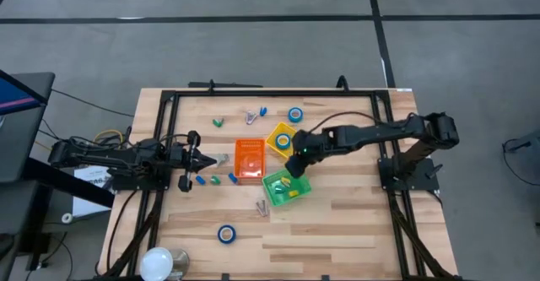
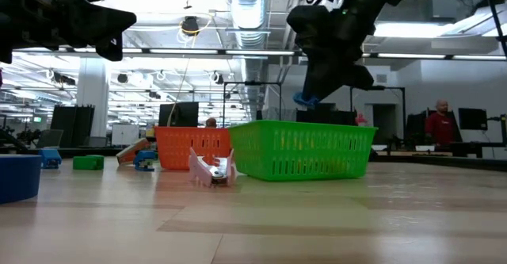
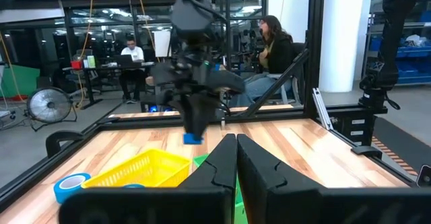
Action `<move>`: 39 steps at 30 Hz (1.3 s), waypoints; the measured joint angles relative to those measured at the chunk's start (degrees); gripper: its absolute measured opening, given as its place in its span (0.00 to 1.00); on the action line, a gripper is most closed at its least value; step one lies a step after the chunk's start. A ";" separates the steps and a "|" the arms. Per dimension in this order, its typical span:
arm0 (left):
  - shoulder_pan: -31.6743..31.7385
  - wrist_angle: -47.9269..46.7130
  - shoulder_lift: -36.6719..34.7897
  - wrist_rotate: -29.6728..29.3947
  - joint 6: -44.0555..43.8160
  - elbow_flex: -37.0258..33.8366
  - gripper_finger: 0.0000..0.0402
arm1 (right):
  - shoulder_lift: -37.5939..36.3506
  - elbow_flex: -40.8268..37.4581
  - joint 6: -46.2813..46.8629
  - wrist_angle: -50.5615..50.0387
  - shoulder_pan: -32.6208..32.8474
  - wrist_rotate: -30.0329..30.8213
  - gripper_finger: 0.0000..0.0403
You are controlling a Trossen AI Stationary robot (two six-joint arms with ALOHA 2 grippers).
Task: Pick and place Stapler, Stapler remover, tape
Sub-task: Put the blue stapler into the green bin
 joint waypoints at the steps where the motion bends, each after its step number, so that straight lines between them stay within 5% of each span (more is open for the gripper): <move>1: -0.01 0.03 -0.02 0.00 0.00 0.00 0.01 | 0.36 0.00 0.00 0.00 0.77 0.00 0.17; 14: -0.02 0.02 0.00 0.00 0.01 0.00 0.01 | 0.54 -0.35 0.01 -2.44 8.16 -2.62 0.17; 39: -0.02 0.02 -0.02 0.00 0.02 0.00 0.01 | 0.53 -1.73 0.04 -1.25 7.03 -2.40 0.17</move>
